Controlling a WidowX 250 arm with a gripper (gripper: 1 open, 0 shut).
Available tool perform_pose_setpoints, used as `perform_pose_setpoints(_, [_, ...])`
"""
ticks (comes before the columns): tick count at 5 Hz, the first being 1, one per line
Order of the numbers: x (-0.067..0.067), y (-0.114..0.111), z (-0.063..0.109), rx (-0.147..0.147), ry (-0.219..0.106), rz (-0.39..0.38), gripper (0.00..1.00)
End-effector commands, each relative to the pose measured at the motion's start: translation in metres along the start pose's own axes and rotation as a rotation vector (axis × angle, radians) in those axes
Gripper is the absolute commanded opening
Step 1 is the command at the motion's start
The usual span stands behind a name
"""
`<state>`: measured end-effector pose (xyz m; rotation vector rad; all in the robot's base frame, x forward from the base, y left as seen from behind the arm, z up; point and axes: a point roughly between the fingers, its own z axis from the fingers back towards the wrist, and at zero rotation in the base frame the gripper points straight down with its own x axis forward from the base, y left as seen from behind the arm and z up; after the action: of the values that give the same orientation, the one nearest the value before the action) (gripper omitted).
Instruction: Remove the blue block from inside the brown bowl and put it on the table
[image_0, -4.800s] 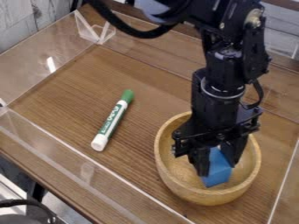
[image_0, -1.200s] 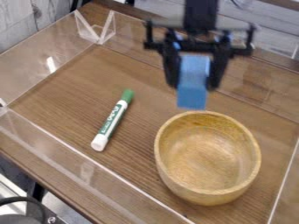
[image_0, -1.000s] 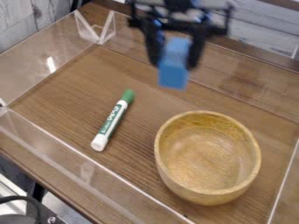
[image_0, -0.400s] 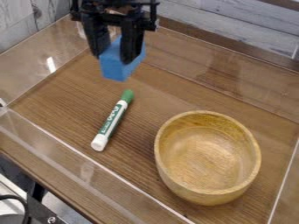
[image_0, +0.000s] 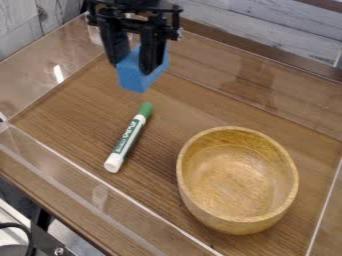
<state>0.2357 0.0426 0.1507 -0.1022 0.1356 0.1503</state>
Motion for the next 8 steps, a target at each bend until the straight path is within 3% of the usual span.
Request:
perform_pose_setpoints(1, [0.027, -0.009, 0.014, 0.015, -0.062, -0.046, 0.0])
perform_pose_setpoints(5, [0.127, -0.033, -0.011, 0.044, -0.07, -0.184, 0.0])
perform_pose_setpoints(6, [0.142, -0.03, -0.026, 0.057, -0.064, -0.197, 0.0])
perform_pose_setpoints(8, [0.145, -0.023, -0.047, 0.079, -0.054, -0.219, 0.0])
